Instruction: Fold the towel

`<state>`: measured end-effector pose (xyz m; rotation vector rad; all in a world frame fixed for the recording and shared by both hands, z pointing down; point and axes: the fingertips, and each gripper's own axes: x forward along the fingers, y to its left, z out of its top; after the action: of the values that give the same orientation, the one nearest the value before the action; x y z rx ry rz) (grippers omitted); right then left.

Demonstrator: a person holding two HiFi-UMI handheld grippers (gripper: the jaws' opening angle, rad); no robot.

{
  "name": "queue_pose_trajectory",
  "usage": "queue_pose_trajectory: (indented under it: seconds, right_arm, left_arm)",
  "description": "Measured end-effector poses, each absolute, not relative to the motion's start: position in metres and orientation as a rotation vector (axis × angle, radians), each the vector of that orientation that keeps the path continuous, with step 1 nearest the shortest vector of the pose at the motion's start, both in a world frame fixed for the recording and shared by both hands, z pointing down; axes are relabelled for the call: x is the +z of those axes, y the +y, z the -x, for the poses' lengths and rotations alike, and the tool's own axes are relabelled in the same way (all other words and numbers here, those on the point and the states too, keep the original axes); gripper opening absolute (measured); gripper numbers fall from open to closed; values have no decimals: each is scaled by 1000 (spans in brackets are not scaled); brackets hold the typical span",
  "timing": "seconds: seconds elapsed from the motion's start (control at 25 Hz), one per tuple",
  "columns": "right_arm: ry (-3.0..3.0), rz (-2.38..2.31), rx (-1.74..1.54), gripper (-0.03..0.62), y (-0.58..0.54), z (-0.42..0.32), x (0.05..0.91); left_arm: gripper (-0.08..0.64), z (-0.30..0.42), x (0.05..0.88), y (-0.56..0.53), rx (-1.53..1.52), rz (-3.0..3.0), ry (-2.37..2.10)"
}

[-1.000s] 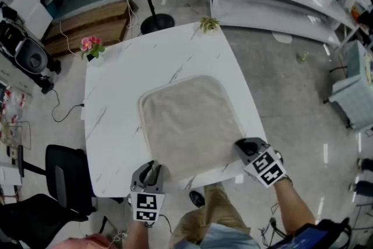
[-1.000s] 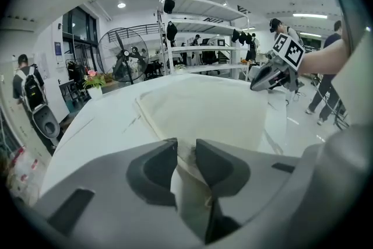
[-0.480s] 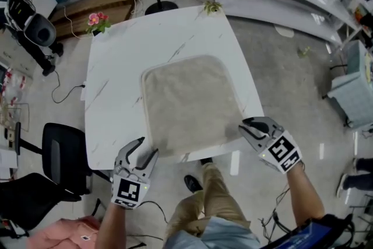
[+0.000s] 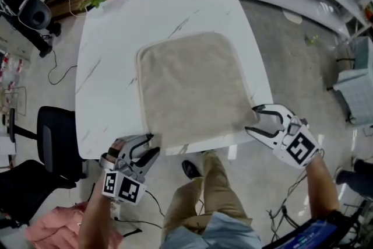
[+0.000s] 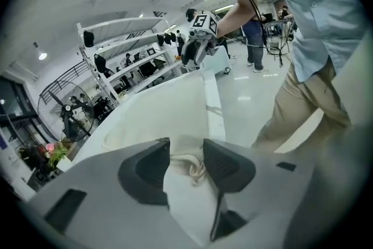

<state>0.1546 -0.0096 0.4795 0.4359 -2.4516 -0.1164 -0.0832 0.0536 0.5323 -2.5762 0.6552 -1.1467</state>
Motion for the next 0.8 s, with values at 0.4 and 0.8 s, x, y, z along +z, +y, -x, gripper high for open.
queue_pose_trajectory:
  seconds: [0.4,0.8]
  right_arm:
    - [-2227,-115,-365,218,10,-166,516]
    - [-2097,-40,-507,178,8,-173,531]
  left_arm:
    - [87,92,540,63,-1195,2629,583]
    - [244,81,530,64,-1219,2718,499]
